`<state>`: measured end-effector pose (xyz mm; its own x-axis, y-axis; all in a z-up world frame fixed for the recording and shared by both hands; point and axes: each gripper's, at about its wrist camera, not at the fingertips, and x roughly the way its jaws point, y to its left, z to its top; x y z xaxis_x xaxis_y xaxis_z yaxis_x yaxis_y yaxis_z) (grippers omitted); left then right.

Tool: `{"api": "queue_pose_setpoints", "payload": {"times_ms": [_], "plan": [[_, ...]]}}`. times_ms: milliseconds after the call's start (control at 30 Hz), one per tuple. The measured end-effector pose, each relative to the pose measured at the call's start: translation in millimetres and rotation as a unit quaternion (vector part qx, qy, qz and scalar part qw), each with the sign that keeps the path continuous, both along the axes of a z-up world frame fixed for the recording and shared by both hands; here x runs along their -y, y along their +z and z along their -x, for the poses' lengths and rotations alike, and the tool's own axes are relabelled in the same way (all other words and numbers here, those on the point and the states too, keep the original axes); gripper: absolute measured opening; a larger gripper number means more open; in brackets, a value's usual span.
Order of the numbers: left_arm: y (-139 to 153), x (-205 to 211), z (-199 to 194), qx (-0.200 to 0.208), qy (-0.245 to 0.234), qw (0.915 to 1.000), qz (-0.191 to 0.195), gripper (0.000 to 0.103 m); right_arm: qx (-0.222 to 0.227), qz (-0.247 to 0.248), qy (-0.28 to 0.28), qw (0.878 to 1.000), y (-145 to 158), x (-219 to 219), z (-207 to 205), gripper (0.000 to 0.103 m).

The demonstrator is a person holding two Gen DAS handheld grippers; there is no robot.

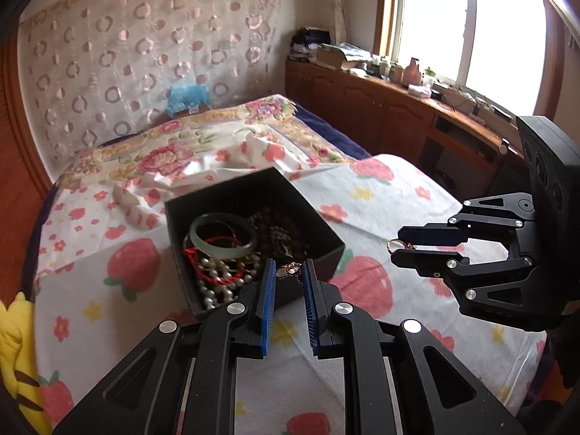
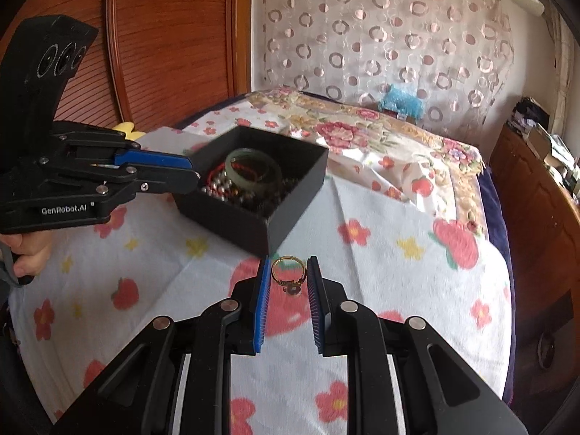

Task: Organize jewelry
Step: 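Lower the gold ring into the black box and open the right tool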

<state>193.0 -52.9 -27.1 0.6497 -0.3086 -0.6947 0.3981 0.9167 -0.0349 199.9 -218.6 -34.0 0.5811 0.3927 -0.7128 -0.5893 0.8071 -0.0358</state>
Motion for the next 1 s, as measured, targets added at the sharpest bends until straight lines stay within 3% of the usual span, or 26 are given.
{"api": "queue_pose_setpoints", "payload": {"times_ms": [300, 667, 800, 1000], "plan": [[5, -19, -1, 0.013, 0.028, 0.9995, 0.009, 0.014, 0.006, -0.027, 0.018, 0.999, 16, -29, -30, 0.022], [14, -41, -4, 0.027, 0.056, 0.9980, 0.011, 0.014, -0.008, -0.036, 0.022, 0.999, 13, -51, -62, 0.022], [12, -42, -9, 0.032, 0.060, 0.9976, 0.009, 0.014, -0.011, -0.047, 0.022, 0.999, 14, -51, -68, 0.035], [8, -41, -27, 0.024, 0.065, 0.9976, 0.008, 0.014, -0.011, -0.050, 0.008, 0.999, 15, -40, -69, 0.036]]}}
